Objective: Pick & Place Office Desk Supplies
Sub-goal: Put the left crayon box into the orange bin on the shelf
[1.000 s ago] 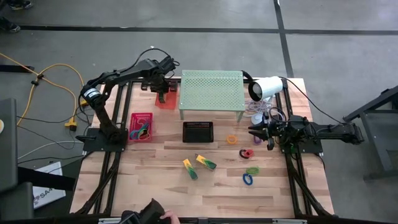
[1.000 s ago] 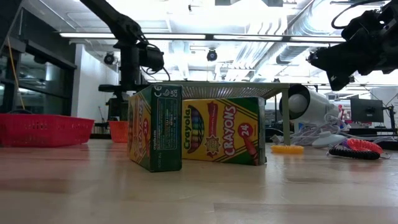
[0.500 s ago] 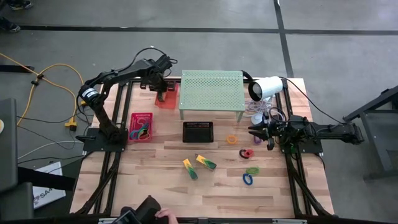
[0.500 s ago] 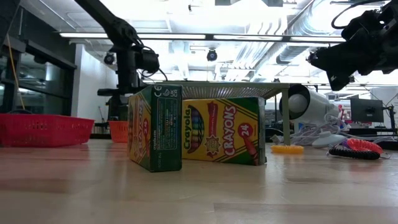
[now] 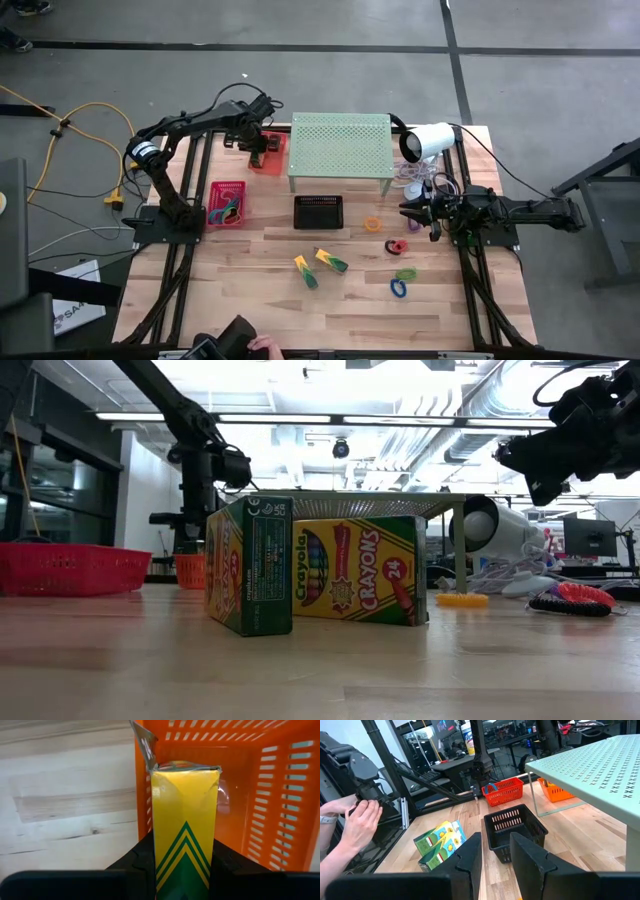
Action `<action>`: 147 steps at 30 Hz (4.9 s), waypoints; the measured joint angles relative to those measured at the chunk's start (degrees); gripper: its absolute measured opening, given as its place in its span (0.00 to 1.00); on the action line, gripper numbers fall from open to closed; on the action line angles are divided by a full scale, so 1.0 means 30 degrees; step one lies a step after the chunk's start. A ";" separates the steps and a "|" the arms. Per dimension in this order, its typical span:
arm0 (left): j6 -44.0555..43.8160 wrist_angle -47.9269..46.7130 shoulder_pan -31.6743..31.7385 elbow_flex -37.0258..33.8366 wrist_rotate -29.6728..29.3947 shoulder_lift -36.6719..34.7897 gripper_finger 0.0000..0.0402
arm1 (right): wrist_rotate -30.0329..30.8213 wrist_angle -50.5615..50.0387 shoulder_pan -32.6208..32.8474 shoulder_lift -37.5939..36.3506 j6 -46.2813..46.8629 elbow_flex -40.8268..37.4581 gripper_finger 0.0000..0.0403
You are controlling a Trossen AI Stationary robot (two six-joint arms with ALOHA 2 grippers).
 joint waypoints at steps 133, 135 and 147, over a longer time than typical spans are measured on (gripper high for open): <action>1.5322 0.0918 -2.0466 0.0015 0.0026 -0.6360 0.41 | 0.0000 0.0000 0.0000 0.0000 0.0000 -0.0002 0.22; 1.5322 0.1464 -2.0558 0.0015 0.0039 -0.5851 0.41 | 0.0000 0.0000 0.0000 0.0000 0.0000 0.0001 0.22; 1.7257 0.5271 -2.0752 0.0015 0.1043 -0.2381 0.41 | 0.0000 0.0007 0.0000 0.0007 0.0000 0.0005 0.22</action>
